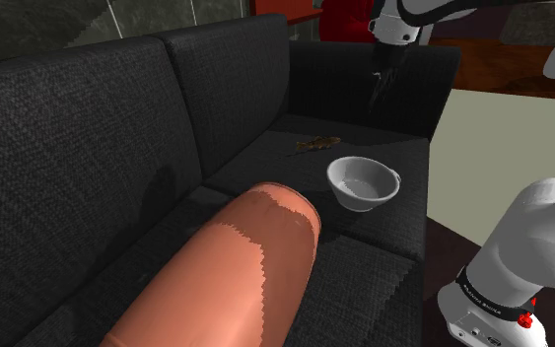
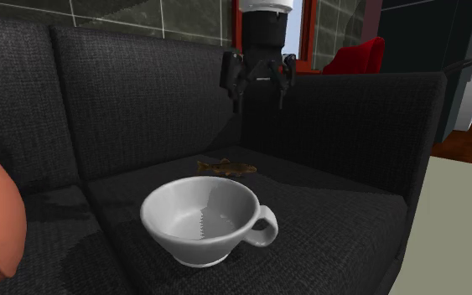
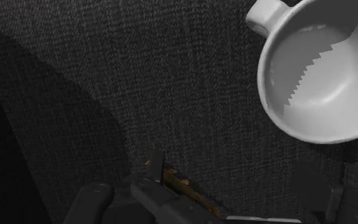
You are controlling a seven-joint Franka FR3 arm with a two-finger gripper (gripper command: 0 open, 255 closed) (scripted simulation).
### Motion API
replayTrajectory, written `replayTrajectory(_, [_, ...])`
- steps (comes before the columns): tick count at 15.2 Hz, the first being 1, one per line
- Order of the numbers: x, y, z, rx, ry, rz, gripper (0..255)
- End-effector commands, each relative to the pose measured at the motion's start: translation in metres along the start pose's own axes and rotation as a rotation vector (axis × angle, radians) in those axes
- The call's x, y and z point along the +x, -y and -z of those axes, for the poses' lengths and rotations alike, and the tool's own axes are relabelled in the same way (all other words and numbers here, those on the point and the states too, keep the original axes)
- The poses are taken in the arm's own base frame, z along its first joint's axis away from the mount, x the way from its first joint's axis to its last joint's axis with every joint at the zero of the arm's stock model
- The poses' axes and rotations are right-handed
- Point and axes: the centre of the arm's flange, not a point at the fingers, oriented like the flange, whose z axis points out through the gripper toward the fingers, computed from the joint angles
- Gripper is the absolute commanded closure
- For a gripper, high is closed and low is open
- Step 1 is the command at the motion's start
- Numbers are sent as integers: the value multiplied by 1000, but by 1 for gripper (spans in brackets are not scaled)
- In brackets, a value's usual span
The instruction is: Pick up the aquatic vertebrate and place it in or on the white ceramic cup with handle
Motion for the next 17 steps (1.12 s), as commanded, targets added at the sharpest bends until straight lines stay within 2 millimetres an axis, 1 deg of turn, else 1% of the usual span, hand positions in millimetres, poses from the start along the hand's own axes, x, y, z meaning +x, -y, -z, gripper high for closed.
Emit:
replayTrajectory(1, [18, -12, -21, 4, 14, 121, 0])
replayTrajectory(5, [59, -25, -57, 13, 41, 345, 0])
replayTrajectory(8, [90, -28, -85, 20, 61, 514, 0])
replayTrajectory(11, [121, -26, -113, 26, 81, 682, 0])
replayTrajectory(15, [160, -16, -152, 35, 108, 907, 0])
replayTrajectory(16, [167, -13, -159, 37, 113, 946, 0])
replayTrajectory(17, [166, -13, -164, 37, 113, 946, 0])
